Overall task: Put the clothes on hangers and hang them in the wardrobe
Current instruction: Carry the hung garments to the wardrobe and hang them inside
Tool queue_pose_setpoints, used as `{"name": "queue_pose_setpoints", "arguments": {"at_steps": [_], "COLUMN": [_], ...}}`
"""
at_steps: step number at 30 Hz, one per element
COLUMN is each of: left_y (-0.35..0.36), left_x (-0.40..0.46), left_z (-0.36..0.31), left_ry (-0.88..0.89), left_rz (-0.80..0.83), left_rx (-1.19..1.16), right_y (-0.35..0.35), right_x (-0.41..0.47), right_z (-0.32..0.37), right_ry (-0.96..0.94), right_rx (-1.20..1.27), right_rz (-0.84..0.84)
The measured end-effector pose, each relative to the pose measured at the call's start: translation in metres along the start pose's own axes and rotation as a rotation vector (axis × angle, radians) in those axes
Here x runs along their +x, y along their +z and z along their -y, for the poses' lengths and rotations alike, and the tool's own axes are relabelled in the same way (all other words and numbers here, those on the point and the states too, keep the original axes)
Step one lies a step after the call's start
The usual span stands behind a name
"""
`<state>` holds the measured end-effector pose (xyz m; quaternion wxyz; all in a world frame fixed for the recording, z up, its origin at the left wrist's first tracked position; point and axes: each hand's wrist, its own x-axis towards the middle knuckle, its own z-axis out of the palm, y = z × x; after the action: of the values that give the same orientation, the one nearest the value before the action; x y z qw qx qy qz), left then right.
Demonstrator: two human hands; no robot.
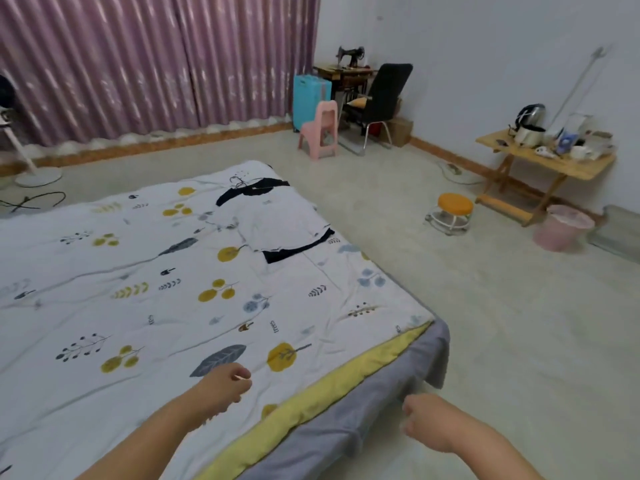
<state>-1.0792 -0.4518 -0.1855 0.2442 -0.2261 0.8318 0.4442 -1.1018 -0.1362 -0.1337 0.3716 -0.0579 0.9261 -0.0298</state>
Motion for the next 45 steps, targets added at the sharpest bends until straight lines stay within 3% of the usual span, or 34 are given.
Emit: {"name": "queue_pose_setpoints", "arguments": {"at_steps": [9,22,28,37,42,45], "left_y": [-0.058,-0.042,-0.041,-0.115,-0.158,-0.183], "left_x": [0.106,0.279,0.379,0.551,0.655,0.704], "left_z": [-0.037,-0.146,-0.191,-0.188,-0.17,-0.165], "left_ry": [-0.094,-0.224,-0.243,-0.203,-0.154,-0.141], "left_rz": [-0.045,-0.151,-0.174,-0.305,-0.32,-0.337], "left_rx": [-0.076,-0.183,-0.123,0.18,0.508,0.59], "right_y": [-0.085,-0.242,-0.31,-0.35,-0.345,-0.331], "right_x": [0.131,0.352,0.483,0.665,0.759,0.812], "right_z": [0.063,0.036,0.047,0.135,0.205,0.239], "right_ry": [-0.152,-0.298,-0.33,-0.394,-0.439,-0.462], "right_rx": [0.029,-0.151,-0.226,-0.214,-0.182,-0.204], "right_rz": [0.048,0.208,0.154,0.037,-0.105,-0.177]}}
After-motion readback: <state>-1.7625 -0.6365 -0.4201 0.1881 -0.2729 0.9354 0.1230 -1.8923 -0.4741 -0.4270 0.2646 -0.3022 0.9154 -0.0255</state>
